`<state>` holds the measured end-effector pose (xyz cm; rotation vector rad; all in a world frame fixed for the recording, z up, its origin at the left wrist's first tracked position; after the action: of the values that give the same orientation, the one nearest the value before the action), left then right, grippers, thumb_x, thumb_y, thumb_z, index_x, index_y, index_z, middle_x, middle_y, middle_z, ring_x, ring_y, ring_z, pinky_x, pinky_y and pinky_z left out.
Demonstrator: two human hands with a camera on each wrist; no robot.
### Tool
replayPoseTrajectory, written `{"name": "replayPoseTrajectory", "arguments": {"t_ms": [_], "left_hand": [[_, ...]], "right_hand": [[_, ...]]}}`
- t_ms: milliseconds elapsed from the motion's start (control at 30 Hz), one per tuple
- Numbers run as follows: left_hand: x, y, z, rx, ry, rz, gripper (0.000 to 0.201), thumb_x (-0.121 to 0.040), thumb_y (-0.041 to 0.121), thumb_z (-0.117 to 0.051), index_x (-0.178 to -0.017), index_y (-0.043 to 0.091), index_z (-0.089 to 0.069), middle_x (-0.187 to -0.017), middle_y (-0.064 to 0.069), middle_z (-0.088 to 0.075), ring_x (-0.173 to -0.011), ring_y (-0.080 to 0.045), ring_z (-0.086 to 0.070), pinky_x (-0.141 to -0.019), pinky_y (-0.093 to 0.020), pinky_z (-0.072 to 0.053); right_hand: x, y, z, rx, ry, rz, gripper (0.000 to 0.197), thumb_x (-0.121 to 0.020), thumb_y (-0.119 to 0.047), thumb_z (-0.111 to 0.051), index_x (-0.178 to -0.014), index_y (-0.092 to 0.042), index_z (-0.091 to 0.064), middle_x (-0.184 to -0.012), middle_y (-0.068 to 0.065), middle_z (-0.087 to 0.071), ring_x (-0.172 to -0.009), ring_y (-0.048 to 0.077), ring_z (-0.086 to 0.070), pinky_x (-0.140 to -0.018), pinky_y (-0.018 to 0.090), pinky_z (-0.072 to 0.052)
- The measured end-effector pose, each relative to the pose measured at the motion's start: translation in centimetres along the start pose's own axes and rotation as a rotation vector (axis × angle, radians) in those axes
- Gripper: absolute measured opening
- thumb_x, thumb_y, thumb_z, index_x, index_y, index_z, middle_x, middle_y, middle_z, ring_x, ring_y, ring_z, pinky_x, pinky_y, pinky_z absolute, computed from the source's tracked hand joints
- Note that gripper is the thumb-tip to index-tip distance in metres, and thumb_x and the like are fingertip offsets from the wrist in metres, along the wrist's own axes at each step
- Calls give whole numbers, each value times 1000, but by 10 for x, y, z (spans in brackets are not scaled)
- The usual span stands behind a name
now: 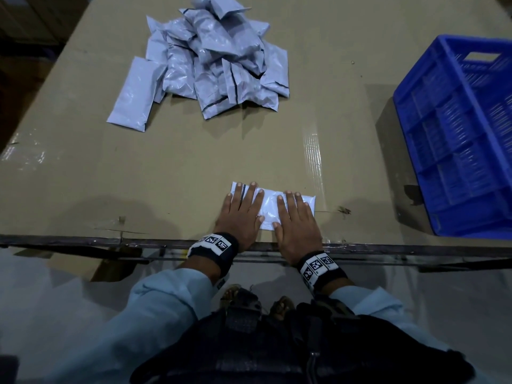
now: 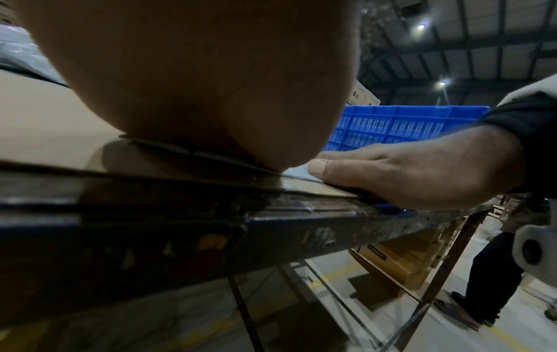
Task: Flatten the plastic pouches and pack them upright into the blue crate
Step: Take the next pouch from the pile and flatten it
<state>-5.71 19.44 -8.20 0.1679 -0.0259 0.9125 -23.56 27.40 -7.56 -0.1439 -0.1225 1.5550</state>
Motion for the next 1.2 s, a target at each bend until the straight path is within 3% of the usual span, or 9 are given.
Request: {"name": "replayPoseTrajectory", "arguments": {"t_ms": [267, 667, 1200], "left_hand": [[0, 2, 1, -7, 3, 12, 71, -101, 46, -14, -162, 11, -17, -170, -13, -8, -155, -42, -8, -122, -58, -21], [-1, 2, 0, -11, -35, 22, 73, -99, 48, -7, -164, 15, -9, -171, -11, 0, -156, -40, 1, -124, -57, -13], [-1, 2, 3, 5, -10, 12, 72, -99, 47, -12, -163, 13, -15, -170, -13, -8, -155, -42, -8, -122, -58, -17]], "right_hand": [[0, 0, -2, -10, -3, -2, 68, -104, -39, -35, -163, -12, -14, -170, 13, -11, -156, 32, -9, -127, 47, -10], [0, 1, -4, 4, -19, -2, 69, -104, -40, -33, -163, -15, -10, -170, 13, -9, -156, 33, -8, -126, 48, -12], [1, 2, -3, -29, -2, 11, 67, -104, -39, -33, -163, -13, -14, -169, 14, -11, -156, 33, -10, -126, 49, -13]]}}
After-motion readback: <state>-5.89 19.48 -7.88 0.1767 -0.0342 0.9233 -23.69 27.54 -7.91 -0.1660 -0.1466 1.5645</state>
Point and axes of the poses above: each hand's wrist, its own x-axis away from the middle knuckle, its own z-axis out of the back of the hand, y = z × x, the point moved 1 cm from there along -x, towards the middle knuckle
